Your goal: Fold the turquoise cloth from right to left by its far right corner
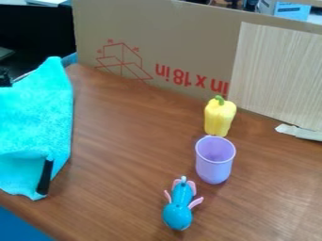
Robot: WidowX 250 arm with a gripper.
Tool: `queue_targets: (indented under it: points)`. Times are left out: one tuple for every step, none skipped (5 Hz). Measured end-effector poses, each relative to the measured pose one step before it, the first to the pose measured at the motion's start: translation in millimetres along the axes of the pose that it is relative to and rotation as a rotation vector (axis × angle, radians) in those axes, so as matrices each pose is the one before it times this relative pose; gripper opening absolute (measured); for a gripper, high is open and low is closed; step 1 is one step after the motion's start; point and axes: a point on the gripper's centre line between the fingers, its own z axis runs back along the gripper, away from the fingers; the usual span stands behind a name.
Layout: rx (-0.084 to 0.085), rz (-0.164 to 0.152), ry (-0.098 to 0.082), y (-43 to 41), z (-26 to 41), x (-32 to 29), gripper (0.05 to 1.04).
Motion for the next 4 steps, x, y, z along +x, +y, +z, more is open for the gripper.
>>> queue_targets:
  points:
    - [0.0029, 0.009, 0.021, 1.47, -3.31, -7.36, 0.229]
    - [-0.0102, 0.0079, 0.0215, -2.48, -1.33, -9.52, 0.526]
    - [0.0159, 0.0159, 0.0117, 0.24, 1.05, -1.49, 0.8]
    - [0.0339, -0.0232, 0.0185, -8.76, 2.82, 1.57, 1.006]
